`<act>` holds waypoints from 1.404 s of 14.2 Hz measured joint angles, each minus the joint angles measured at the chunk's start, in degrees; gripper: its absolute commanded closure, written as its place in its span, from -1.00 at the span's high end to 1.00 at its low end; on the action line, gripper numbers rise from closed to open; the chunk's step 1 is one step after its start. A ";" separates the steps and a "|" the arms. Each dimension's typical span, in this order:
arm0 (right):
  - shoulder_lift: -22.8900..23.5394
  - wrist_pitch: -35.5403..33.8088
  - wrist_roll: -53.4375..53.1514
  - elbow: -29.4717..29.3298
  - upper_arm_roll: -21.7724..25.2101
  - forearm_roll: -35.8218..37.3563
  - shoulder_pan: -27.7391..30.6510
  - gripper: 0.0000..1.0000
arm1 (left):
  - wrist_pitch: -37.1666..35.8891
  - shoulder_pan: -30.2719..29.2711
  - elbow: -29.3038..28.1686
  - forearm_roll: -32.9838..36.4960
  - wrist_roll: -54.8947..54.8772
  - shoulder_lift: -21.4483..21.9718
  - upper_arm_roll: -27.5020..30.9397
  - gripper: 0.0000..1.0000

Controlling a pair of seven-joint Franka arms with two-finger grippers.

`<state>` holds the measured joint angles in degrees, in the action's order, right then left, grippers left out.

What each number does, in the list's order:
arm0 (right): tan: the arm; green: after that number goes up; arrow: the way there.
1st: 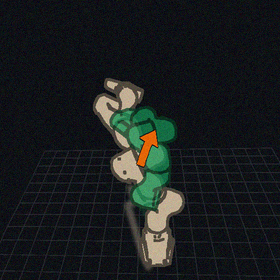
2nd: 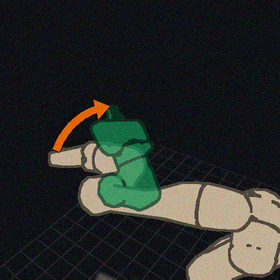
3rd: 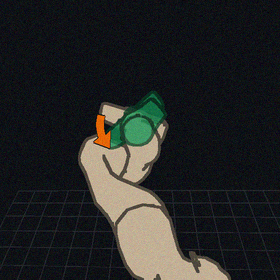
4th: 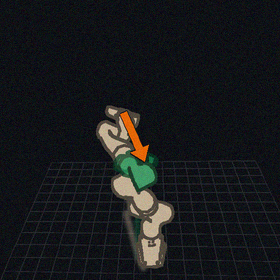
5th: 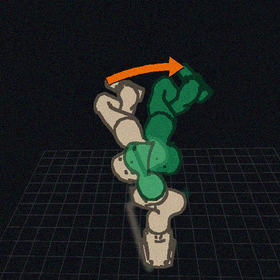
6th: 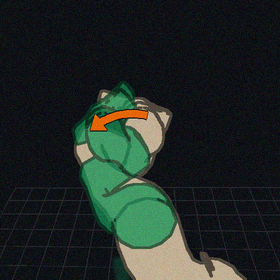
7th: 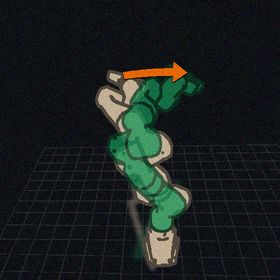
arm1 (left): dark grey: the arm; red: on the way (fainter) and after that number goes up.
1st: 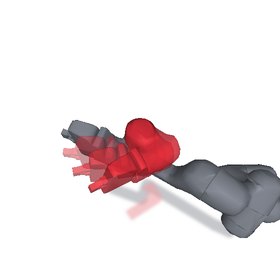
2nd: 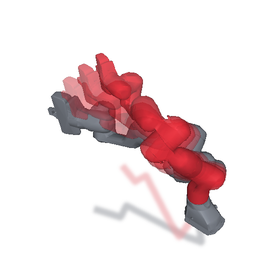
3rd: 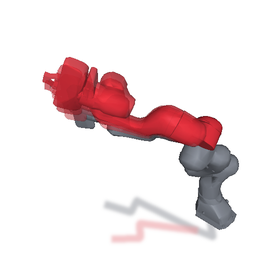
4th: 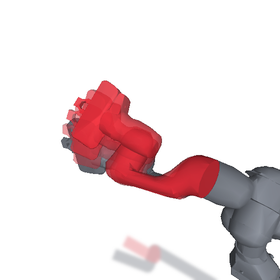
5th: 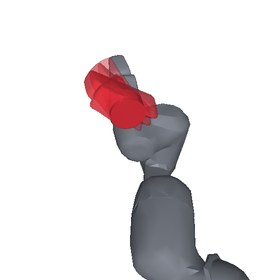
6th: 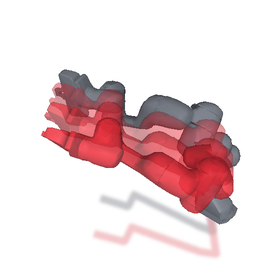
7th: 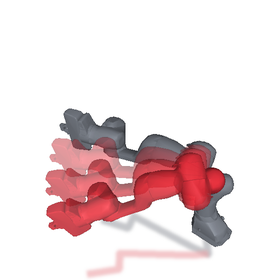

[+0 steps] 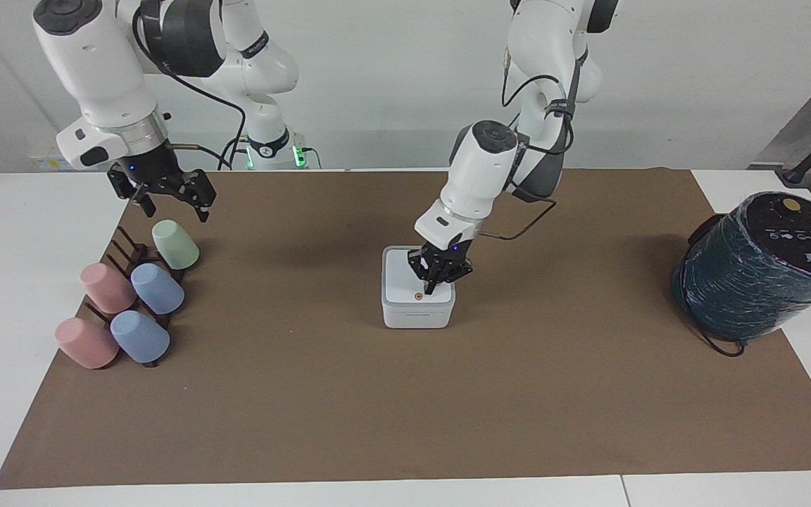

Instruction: Close trash can lid

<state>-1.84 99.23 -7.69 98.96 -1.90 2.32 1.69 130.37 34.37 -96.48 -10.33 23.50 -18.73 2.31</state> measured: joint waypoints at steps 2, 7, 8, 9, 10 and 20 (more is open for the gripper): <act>0.00 0.00 0.00 0.00 0.00 0.00 0.00 1.00 | -4.98 -1.61 3.34 0.01 -0.33 0.13 0.28 -0.99; 0.00 0.00 0.00 0.00 0.00 0.00 0.00 1.00 | -20.38 -9.50 10.51 2.92 -9.91 1.56 0.93 -0.98; 0.00 0.00 0.00 0.00 0.00 0.00 0.00 1.00 | -22.47 -11.20 11.21 3.66 -12.88 1.87 1.03 -0.96; 0.00 0.00 0.00 0.00 0.00 0.00 0.00 1.00 | -23.69 -12.87 11.62 4.21 -16.08 2.26 1.06 -0.96; 0.00 0.00 0.00 0.00 0.00 0.00 0.00 1.00 | -24.72 -14.59 11.87 4.44 -19.11 2.79 1.06 -0.96; 0.00 0.00 0.00 0.00 0.00 0.00 0.00 1.00 | -36.13 -22.25 12.18 9.61 -30.04 11.71 1.30 1.00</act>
<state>-1.84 99.23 -7.69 98.96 -1.90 2.32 1.69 94.24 12.12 -84.31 -0.72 -6.54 -7.02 3.61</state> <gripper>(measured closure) 0.000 0.498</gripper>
